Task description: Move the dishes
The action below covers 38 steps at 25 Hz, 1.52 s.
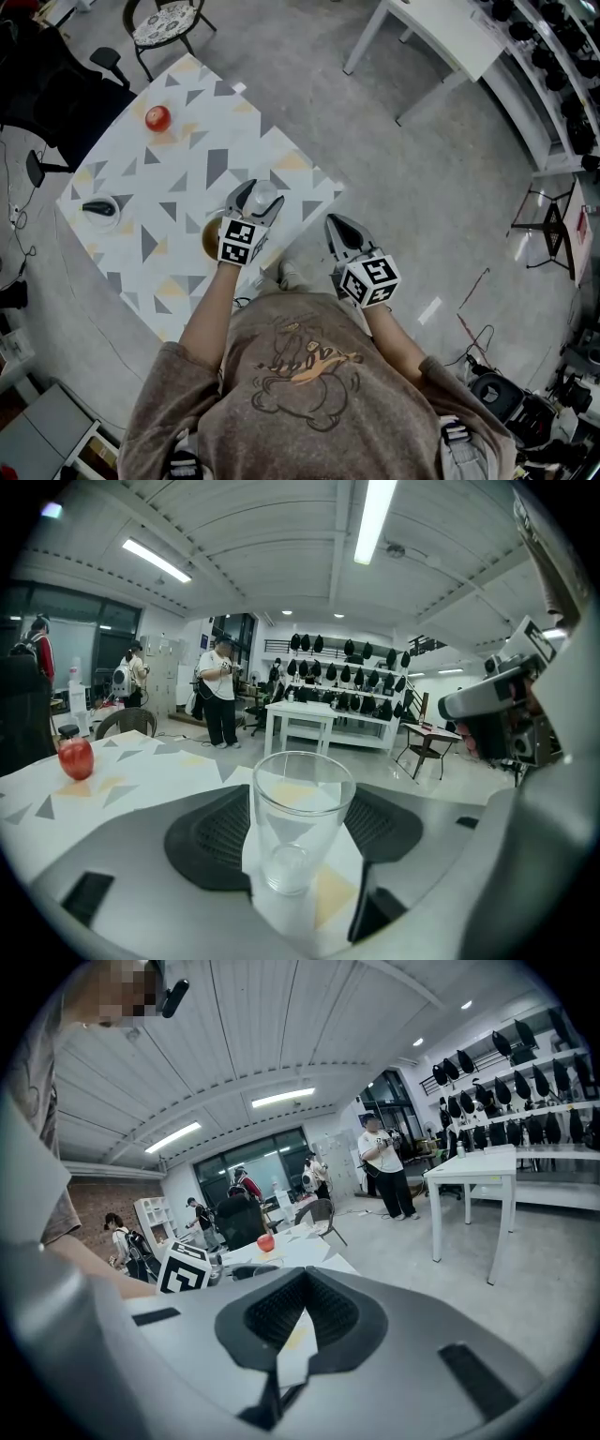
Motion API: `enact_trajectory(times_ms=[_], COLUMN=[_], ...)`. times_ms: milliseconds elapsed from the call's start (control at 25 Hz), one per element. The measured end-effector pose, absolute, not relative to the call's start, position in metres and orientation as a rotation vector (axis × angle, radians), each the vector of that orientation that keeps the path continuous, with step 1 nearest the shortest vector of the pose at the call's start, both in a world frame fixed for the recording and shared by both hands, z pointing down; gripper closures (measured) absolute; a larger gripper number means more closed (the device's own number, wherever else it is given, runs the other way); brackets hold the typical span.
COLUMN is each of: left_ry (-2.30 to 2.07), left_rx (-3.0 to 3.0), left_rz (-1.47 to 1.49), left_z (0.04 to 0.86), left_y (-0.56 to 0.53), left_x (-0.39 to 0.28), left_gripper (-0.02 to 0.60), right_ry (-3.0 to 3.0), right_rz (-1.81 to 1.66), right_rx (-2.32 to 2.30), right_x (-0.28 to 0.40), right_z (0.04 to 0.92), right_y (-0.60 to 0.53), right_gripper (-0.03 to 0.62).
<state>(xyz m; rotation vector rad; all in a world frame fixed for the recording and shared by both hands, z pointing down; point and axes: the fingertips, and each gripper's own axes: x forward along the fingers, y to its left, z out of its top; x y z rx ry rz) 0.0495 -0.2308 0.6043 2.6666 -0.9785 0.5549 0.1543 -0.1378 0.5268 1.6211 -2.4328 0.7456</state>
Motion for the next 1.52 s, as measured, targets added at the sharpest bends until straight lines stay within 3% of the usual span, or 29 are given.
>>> enact_trajectory(times_ms=[840,1520], left_ry=[-1.154,-1.442], left_rx=[2.675,2.523], left_rz=[0.399,0.329], left_z=[0.542,0.525], left_y=[-0.208,-0.156], left_x=[0.008,-0.091], left_gripper=[0.275,0.276], right_ry=[-2.545,-2.652], right_rz=[0.681,0.599], right_rx=[1.45,1.197], right_x=[0.12,0.053], right_z=[0.52,0.519], right_y=[-0.15,-0.14], right_gripper=[0.595,0.596])
